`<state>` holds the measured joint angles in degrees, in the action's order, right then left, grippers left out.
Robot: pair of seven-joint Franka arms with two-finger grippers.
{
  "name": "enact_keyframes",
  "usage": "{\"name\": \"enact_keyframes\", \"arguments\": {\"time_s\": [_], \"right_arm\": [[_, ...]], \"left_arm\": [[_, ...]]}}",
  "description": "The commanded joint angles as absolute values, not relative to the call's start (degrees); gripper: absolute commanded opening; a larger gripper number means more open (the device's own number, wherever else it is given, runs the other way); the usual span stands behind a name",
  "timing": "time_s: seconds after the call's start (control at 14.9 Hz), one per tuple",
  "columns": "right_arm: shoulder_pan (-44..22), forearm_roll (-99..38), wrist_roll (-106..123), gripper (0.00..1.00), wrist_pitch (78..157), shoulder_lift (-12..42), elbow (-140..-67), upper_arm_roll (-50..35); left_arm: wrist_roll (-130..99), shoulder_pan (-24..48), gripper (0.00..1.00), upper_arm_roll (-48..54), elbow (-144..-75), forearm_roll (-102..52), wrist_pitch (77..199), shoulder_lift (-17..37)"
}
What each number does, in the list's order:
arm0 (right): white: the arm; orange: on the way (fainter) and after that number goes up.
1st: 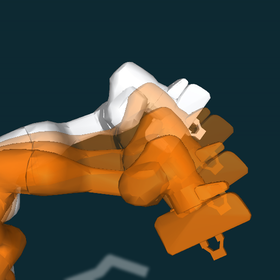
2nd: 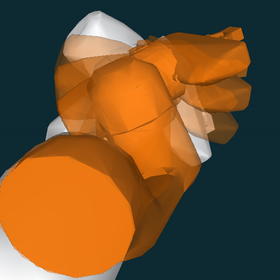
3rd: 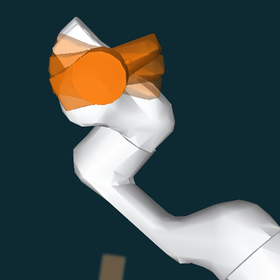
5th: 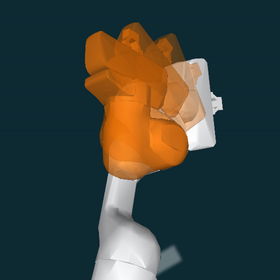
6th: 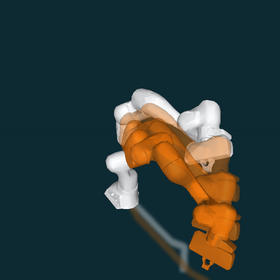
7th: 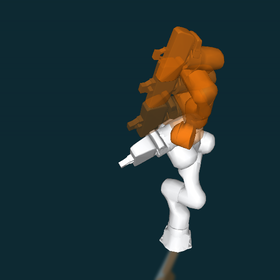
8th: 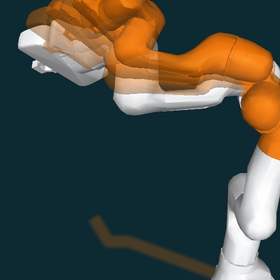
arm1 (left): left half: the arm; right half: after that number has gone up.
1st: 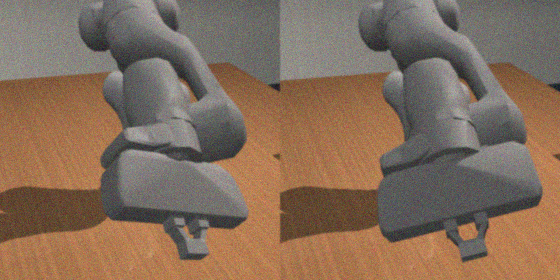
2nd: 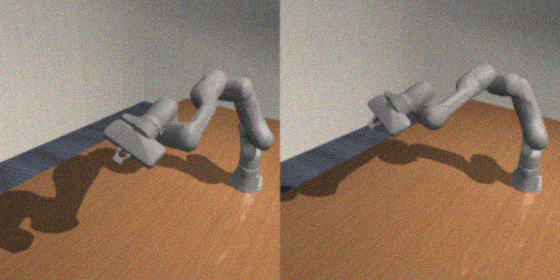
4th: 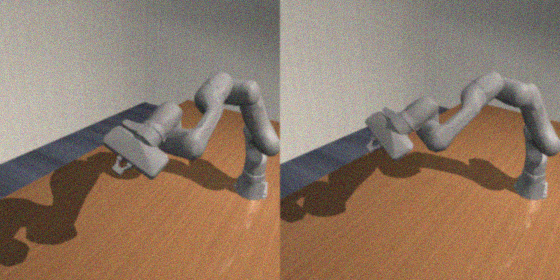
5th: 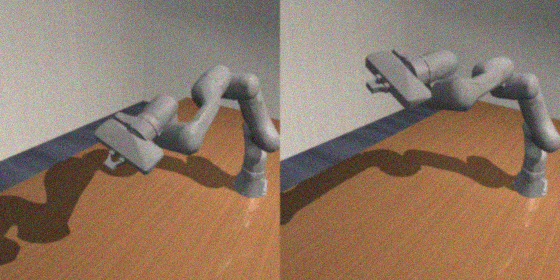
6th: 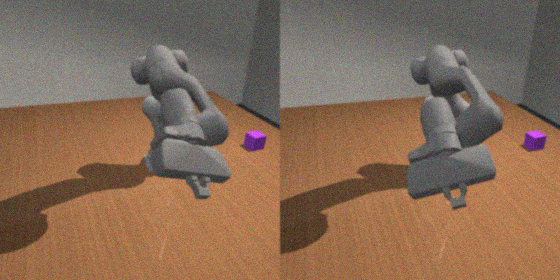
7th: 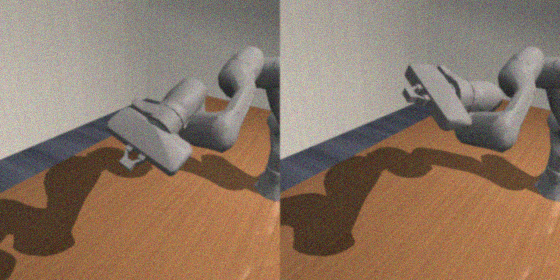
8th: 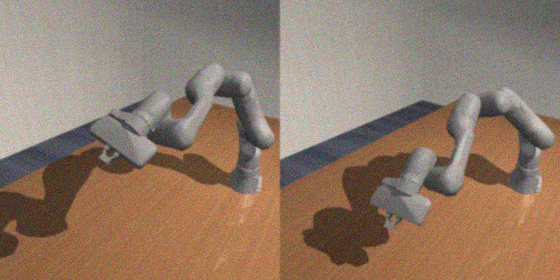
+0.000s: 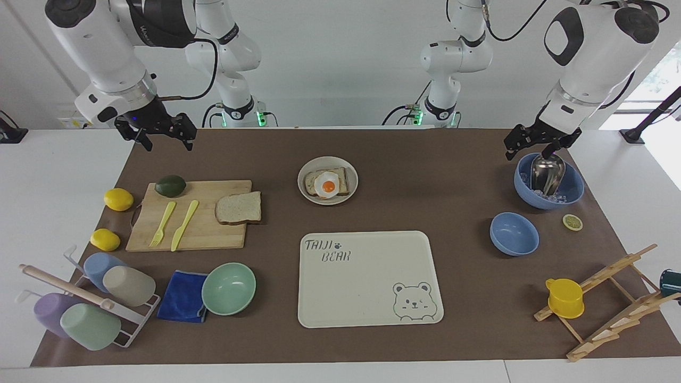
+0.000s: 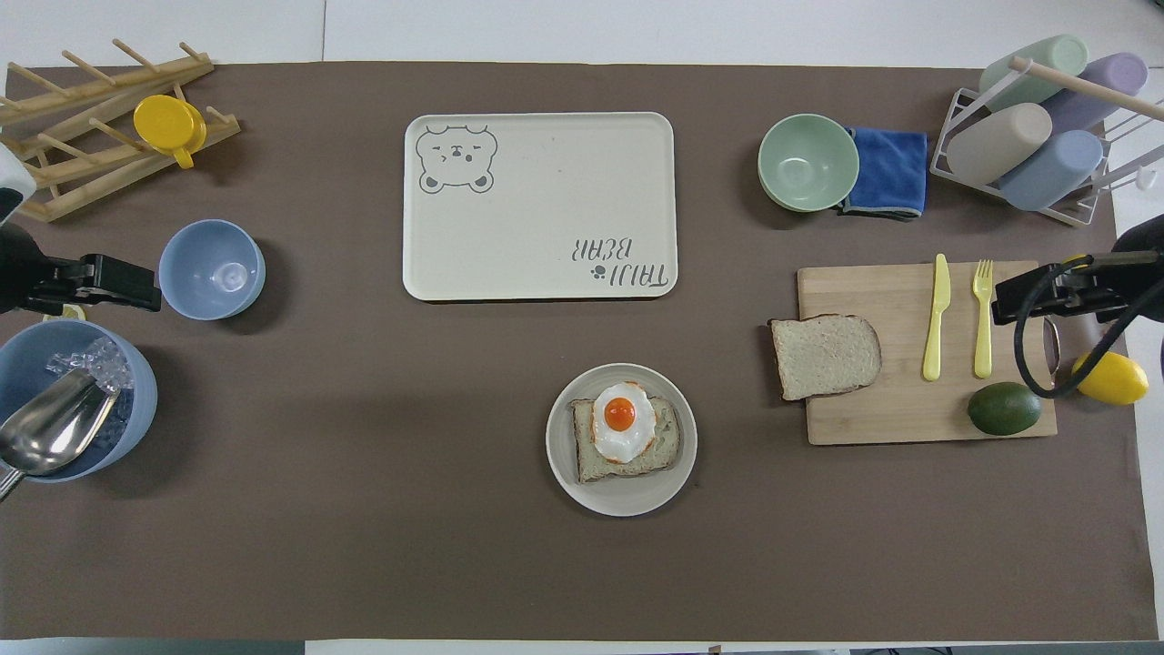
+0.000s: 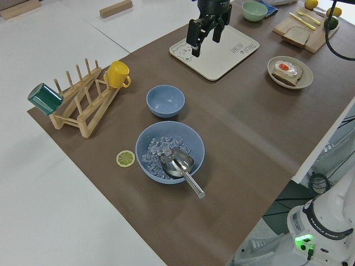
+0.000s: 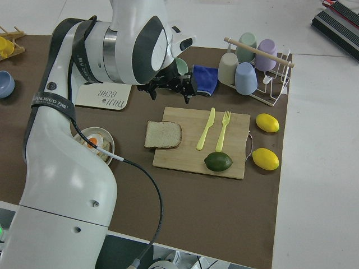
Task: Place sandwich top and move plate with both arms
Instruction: 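Move the right gripper toward the bread slice on the cutting board, then grasp the bread slice on the cutting board with the right gripper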
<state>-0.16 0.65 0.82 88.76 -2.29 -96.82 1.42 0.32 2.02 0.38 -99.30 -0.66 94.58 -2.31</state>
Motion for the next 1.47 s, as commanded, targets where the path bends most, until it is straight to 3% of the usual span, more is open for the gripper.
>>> {"name": "enact_keyframes", "arguments": {"time_s": [0.0,0.27,0.6,0.87,1.0,1.2,1.4], "right_arm": [[0.2,0.1,0.8,1.0,89.0,-2.4,-96.7,1.1],[-0.1,0.4,0.7,1.0,89.8,-2.7,-97.6,0.6],[-8.5,13.4,-6.7,1.0,95.3,-1.8,-103.5,-1.7],[-12.2,25.2,-19.3,1.0,100.5,5.3,-108.8,-7.9],[-12.8,30.2,-26.9,1.0,106.8,7.5,-113.6,-9.7],[-18.3,34.1,-40.1,1.0,108.2,16.2,-114.2,-10.7],[-19.0,37.3,-42.9,1.0,108.6,18.1,-115.0,-10.8]], "left_arm": [[0.6,2.2,1.0,0.2,-99.4,0.1,94.3,-2.8],[0.5,2.4,1.0,0.2,-99.4,0.2,94.4,-2.8],[0.5,2.2,1.0,0.1,-99.4,0.2,94.3,-2.8],[0.6,2.1,1.0,0.2,-99.4,0.1,94.3,-2.8],[0.6,2.1,1.0,0.1,-99.4,0.2,94.3,-2.8],[0.5,2.1,1.0,0.1,-99.4,0.2,94.4,-2.8],[0.6,2.1,1.0,0.2,-99.4,0.2,94.4,-2.8]]}}
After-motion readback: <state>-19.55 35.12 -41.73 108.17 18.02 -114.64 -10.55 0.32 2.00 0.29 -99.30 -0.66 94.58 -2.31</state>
